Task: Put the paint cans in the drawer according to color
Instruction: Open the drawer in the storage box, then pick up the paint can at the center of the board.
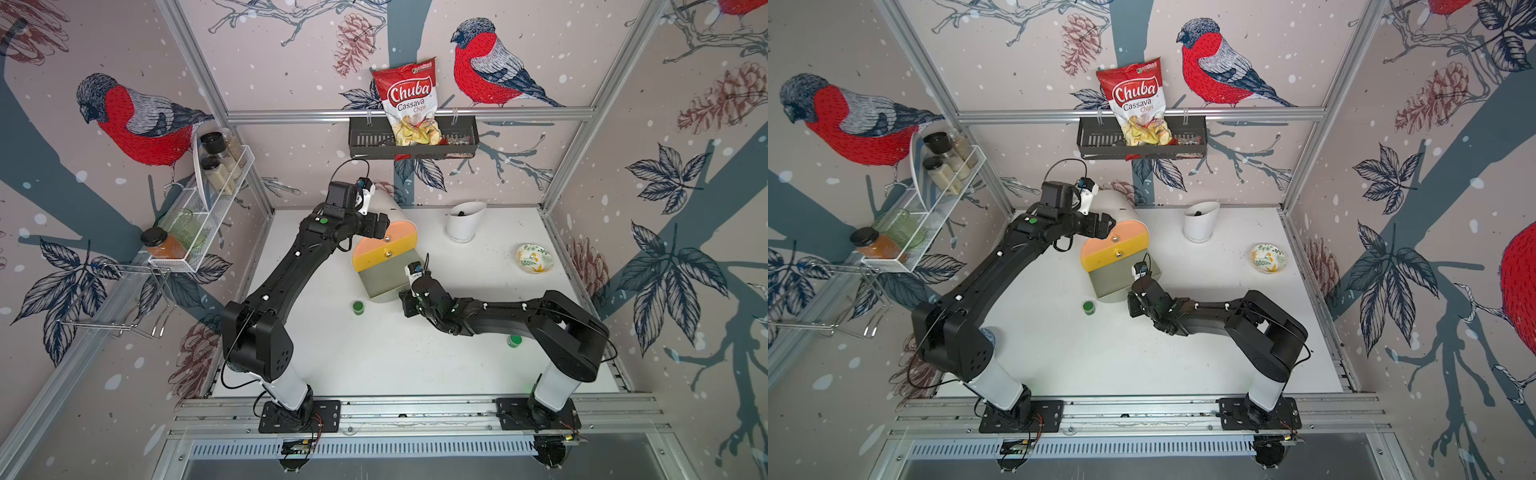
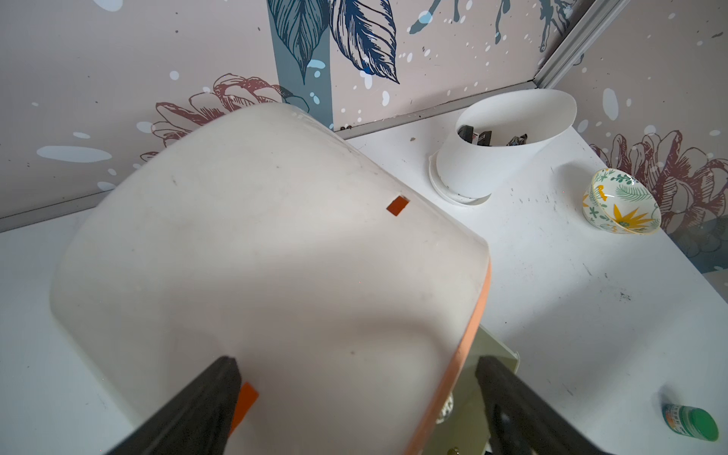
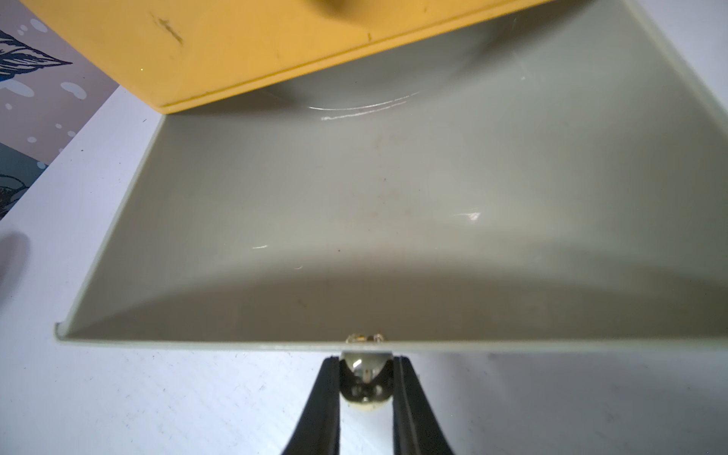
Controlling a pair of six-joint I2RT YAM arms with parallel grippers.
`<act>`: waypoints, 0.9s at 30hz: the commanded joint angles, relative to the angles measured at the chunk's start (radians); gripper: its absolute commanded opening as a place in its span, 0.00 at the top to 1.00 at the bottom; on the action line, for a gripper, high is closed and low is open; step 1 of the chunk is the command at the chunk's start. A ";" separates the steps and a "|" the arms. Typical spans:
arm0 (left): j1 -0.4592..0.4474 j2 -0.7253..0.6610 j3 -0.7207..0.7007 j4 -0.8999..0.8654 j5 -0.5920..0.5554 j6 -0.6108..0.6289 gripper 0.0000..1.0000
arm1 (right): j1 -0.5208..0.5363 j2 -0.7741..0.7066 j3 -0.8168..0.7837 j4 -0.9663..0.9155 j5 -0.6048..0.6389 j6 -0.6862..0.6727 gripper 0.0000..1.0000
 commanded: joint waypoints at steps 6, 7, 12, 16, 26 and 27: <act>0.000 -0.006 0.010 0.014 0.018 -0.004 0.04 | 0.000 0.007 0.027 -0.026 0.050 0.019 0.57; 0.000 -0.007 0.010 0.013 0.019 -0.005 0.04 | -0.001 0.004 0.029 -0.030 0.052 0.020 0.53; 0.000 -0.010 0.026 -0.002 0.019 -0.007 0.04 | 0.000 -0.028 0.054 -0.086 0.061 0.014 0.46; 0.000 -0.020 0.052 -0.025 0.005 -0.008 0.04 | -0.003 -0.080 0.065 -0.144 0.060 0.005 0.45; -0.011 -0.128 0.023 -0.035 -0.020 -0.057 0.04 | -0.075 -0.337 0.045 -0.405 0.081 0.012 0.39; -0.019 -0.147 0.010 -0.028 -0.022 -0.064 0.04 | -0.100 -0.370 0.033 -0.435 0.072 0.025 0.39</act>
